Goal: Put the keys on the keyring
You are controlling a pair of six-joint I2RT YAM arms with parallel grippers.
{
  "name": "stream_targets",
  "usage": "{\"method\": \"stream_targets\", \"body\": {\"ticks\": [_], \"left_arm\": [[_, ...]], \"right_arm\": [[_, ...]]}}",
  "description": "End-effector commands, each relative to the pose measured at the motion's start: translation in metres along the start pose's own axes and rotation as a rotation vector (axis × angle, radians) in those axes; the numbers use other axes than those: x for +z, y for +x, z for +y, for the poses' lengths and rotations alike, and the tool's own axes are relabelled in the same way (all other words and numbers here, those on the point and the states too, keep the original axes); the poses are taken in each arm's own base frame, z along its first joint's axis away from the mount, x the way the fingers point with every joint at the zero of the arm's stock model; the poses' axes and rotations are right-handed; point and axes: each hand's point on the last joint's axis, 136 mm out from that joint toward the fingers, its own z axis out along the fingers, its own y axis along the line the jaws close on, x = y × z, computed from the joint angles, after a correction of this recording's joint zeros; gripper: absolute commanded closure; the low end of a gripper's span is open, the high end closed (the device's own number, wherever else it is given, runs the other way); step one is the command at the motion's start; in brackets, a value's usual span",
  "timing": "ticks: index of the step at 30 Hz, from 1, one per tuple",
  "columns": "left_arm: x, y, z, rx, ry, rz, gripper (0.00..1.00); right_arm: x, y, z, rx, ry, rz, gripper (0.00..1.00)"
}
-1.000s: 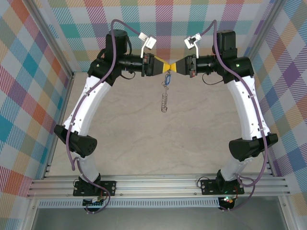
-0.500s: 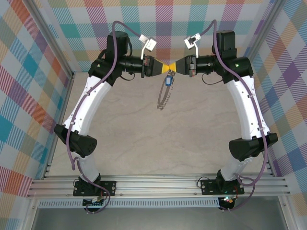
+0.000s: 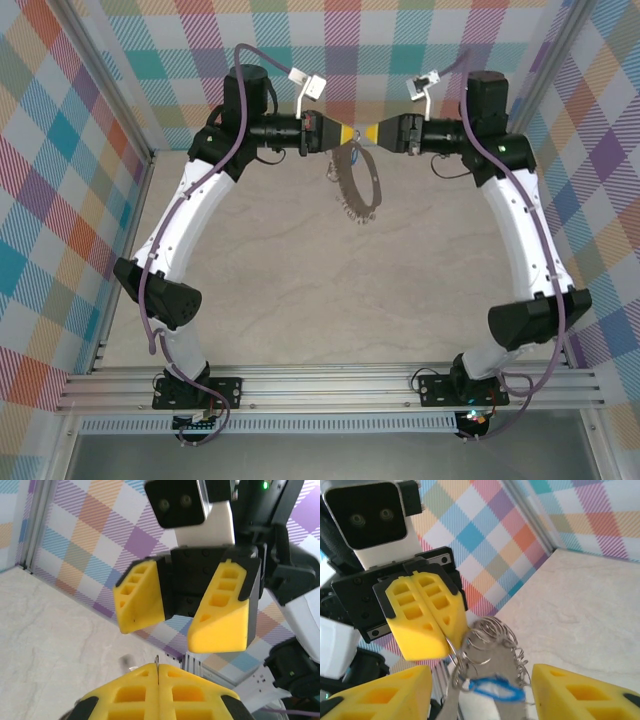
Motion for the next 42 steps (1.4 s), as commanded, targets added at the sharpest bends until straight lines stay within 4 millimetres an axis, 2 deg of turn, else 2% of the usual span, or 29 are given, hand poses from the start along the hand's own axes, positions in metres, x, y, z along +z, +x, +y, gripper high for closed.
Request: {"method": "stream_targets", "body": {"ticks": [1, 7, 15, 24, 39, 42], "left_arm": [[-0.013, -0.035, -0.037, 0.090, 0.049, -0.112, 1.00], [-0.013, -0.050, -0.046, 0.108, 0.087, -0.156, 1.00], [-0.014, -0.062, -0.052, 0.092, 0.123, -0.190, 1.00], [-0.014, -0.066, -0.054, 0.081, 0.132, -0.203, 1.00], [-0.005, -0.068, -0.046, 0.064, 0.132, -0.206, 1.00], [-0.004, -0.069, -0.044, 0.062, 0.126, -0.212, 1.00]], "right_arm": [[-0.018, -0.019, 0.015, -0.066, 0.028, -0.127, 0.42], [-0.018, -0.014, 0.004, -0.030, 0.048, -0.162, 0.41], [-0.010, -0.018, 0.020, -0.026, -0.057, -0.152, 0.39], [0.003, -0.015, 0.037, -0.045, -0.122, -0.127, 0.40], [0.020, -0.020, 0.039, -0.043, -0.167, -0.097, 0.42], [0.020, -0.020, 0.041, -0.047, -0.177, -0.091, 0.46]]}}
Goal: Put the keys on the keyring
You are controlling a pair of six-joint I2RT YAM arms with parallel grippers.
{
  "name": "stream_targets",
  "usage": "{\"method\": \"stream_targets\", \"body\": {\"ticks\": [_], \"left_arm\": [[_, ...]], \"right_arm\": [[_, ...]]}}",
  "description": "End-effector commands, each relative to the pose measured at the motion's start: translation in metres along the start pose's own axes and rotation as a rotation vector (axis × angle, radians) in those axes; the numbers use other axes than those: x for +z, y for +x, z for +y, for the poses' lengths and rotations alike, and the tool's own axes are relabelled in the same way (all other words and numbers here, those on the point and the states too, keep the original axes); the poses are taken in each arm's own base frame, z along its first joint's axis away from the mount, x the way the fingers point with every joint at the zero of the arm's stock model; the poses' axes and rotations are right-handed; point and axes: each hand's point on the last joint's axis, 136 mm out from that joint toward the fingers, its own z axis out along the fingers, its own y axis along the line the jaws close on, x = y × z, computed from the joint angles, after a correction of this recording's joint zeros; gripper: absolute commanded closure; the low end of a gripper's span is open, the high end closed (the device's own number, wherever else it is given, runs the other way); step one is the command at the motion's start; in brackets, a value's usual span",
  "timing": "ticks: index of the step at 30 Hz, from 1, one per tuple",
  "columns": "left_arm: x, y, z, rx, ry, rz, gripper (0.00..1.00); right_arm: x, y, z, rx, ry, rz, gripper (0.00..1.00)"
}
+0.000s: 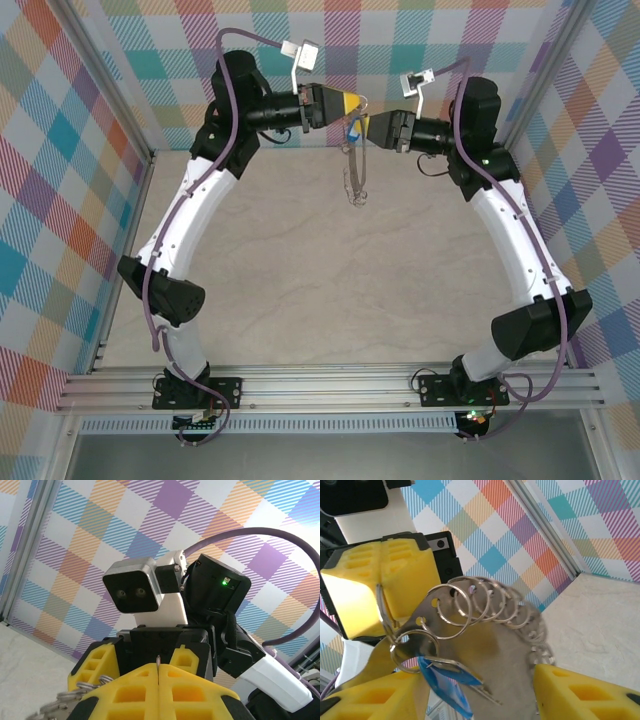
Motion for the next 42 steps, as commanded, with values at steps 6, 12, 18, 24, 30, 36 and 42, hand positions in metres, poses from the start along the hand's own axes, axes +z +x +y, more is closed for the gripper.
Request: {"method": "stream_targets", "body": {"ticks": [6, 12, 18, 24, 30, 36, 42], "left_arm": [[0.002, -0.017, -0.013, 0.054, 0.027, -0.051, 1.00], [0.003, -0.017, -0.010, 0.048, 0.020, -0.056, 1.00], [0.003, -0.019, -0.010, 0.045, 0.014, -0.072, 1.00], [0.003, -0.020, -0.007, 0.027, 0.007, -0.109, 1.00], [0.005, -0.016, -0.005, -0.004, 0.021, -0.135, 1.00], [0.005, -0.016, -0.001, -0.014, 0.007, -0.153, 1.00], [0.004, -0.021, 0.005, -0.024, -0.018, -0.194, 1.00]], "right_arm": [[-0.002, -0.002, 0.023, -0.047, -0.062, 0.013, 0.69], [-0.002, 0.000, 0.023, -0.041, -0.067, 0.022, 0.88], [0.000, -0.002, 0.025, -0.041, -0.075, 0.020, 1.00], [0.009, -0.005, 0.027, -0.041, -0.095, 0.021, 1.00], [0.030, -0.003, 0.028, -0.030, -0.117, 0.050, 1.00], [0.034, 0.002, 0.019, -0.020, -0.087, 0.065, 1.00], [0.025, 0.010, 0.012, -0.007, -0.028, 0.075, 0.75]]}}
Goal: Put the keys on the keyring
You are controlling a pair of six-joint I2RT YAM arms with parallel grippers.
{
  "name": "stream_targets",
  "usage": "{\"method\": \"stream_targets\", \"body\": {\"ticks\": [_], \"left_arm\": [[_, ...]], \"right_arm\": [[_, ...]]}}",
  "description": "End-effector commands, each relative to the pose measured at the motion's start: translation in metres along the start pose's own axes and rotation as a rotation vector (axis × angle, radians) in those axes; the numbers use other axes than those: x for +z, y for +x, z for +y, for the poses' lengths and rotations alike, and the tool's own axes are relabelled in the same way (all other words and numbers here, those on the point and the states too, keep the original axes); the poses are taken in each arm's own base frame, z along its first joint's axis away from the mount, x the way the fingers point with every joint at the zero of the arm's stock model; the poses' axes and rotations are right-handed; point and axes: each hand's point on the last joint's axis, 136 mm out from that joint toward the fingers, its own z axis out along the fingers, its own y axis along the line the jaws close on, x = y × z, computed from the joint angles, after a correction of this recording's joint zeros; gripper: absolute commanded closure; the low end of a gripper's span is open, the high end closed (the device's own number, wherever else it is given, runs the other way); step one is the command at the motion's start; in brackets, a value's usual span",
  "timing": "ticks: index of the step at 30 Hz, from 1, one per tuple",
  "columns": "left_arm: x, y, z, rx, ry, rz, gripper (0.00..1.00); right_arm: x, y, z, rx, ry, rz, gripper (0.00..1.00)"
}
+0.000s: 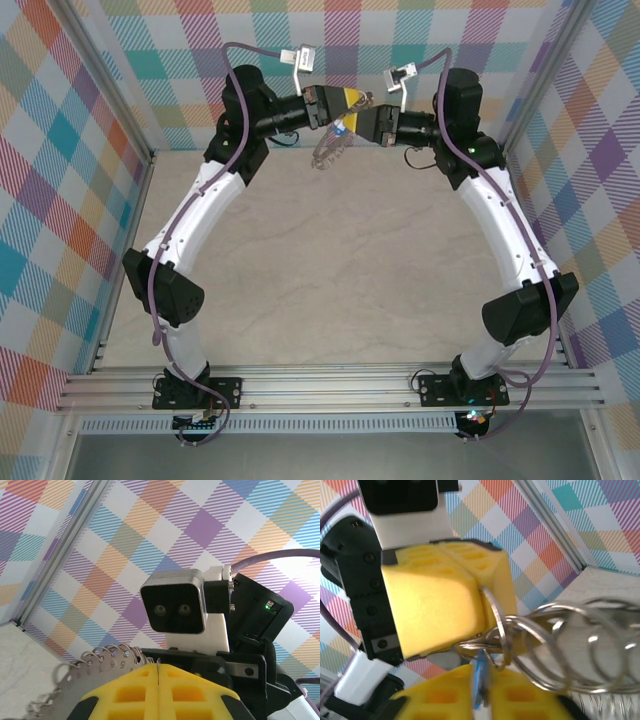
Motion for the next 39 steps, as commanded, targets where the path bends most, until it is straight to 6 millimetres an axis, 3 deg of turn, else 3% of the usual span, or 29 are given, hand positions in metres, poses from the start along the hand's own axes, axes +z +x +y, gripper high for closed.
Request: {"method": "stream_targets", "body": {"ticks": [1, 5, 9, 15, 19, 29, 39], "left_arm": [[-0.003, -0.017, -0.039, 0.060, 0.069, -0.072, 1.00], [-0.002, -0.019, -0.035, 0.039, 0.073, -0.094, 1.00], [0.000, -0.021, -0.032, 0.022, 0.082, -0.110, 1.00], [0.002, -0.026, -0.033, 0.017, 0.096, -0.129, 1.00], [0.001, -0.028, -0.036, 0.018, 0.115, -0.137, 1.00], [0.001, -0.030, -0.044, 0.002, 0.169, -0.147, 1.00], [0.000, -0.028, -0.048, -0.004, 0.186, -0.140, 1.00]], "right_arm": [[-0.005, 0.010, 0.018, -0.034, -0.007, 0.022, 0.70], [-0.025, 0.011, 0.019, -0.030, 0.021, -0.004, 0.55], [-0.045, 0.006, 0.043, -0.077, -0.011, -0.027, 0.45], [-0.073, -0.004, 0.066, -0.154, 0.009, -0.066, 0.43], [-0.088, -0.021, 0.061, -0.176, 0.069, -0.139, 0.43], [-0.079, -0.056, 0.046, -0.118, 0.033, -0.242, 0.51], [-0.066, -0.066, 0.050, -0.115, -0.014, -0.250, 0.59]]}}
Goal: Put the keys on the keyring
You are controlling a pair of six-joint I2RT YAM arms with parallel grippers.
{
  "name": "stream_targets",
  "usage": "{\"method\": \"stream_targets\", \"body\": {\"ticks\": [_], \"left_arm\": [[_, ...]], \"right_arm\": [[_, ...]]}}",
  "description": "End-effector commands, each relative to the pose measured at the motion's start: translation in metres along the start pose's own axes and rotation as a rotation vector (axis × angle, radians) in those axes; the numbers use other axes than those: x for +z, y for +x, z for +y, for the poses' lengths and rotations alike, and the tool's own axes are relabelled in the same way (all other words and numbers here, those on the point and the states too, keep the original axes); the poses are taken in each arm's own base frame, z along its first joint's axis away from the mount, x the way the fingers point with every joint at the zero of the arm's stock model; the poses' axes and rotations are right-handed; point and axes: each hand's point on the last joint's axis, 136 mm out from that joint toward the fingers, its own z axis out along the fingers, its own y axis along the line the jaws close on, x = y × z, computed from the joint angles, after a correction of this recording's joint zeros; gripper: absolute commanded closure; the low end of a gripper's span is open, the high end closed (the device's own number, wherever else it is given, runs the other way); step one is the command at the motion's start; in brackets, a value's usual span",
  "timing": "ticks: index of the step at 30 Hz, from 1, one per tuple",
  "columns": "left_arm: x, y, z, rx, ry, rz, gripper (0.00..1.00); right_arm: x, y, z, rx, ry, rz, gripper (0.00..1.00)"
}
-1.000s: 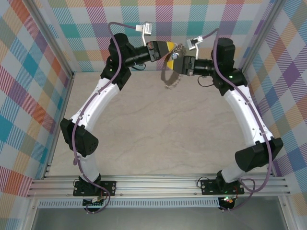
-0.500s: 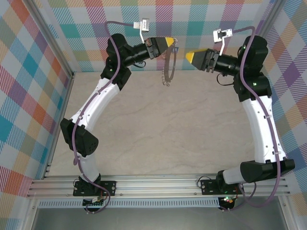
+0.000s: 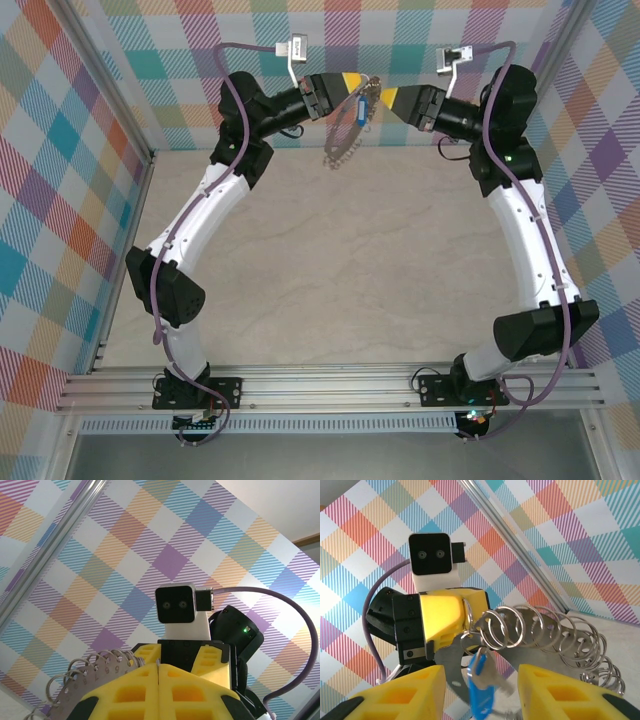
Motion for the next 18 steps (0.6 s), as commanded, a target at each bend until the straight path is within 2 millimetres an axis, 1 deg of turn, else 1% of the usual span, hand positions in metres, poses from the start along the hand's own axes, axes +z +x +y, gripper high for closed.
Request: {"method": "stream_targets", "body": {"ticks": [1, 12, 18], "left_arm": [[0.001, -0.002, -0.020, 0.038, 0.067, -0.009, 1.00], [0.001, 0.000, -0.021, 0.038, 0.070, 0.001, 1.00], [0.000, 0.000, -0.023, 0.042, 0.075, 0.003, 1.00]], "right_arm": [[0.002, -0.016, 0.028, -0.070, -0.061, -0.041, 0.59], [0.012, -0.019, 0.035, -0.077, -0.088, -0.039, 0.63], [0.016, -0.017, 0.030, -0.065, -0.084, -0.034, 0.63]]}}
